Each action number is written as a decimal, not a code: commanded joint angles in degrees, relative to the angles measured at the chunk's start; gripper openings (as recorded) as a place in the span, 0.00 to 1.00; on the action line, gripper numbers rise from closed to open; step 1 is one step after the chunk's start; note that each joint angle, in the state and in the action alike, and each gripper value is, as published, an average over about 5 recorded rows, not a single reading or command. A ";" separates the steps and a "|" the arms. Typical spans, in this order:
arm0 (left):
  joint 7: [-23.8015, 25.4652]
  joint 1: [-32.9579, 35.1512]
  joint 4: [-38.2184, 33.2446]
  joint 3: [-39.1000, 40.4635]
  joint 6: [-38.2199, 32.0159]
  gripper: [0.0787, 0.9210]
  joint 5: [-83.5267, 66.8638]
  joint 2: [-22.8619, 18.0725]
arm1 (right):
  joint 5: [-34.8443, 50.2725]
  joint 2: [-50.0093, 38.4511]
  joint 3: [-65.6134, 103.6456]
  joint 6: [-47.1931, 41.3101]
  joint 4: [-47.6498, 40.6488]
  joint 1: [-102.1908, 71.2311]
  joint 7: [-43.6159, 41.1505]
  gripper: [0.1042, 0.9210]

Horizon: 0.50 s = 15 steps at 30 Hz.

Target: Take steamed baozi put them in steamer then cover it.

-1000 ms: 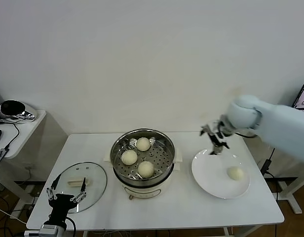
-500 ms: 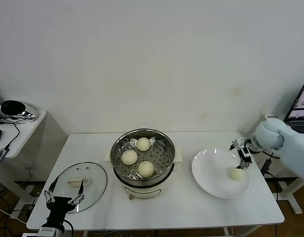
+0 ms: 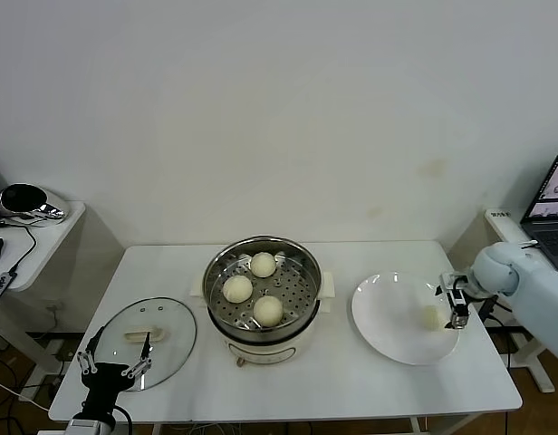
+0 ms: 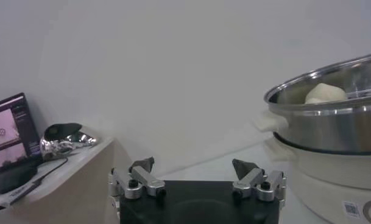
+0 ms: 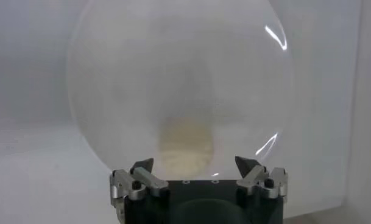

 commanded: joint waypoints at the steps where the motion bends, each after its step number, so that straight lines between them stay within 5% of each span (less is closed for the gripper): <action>1: 0.04 0.06 -0.03 -0.04 0.01 0.88 0.02 -0.02 | -1.56 3.60 2.36 0.50 -4.39 -2.70 0.44 0.88; 15: -0.01 0.11 0.13 0.03 -0.10 0.88 0.03 -0.28 | -3.47 4.81 2.83 0.30 -5.98 -2.57 0.25 0.80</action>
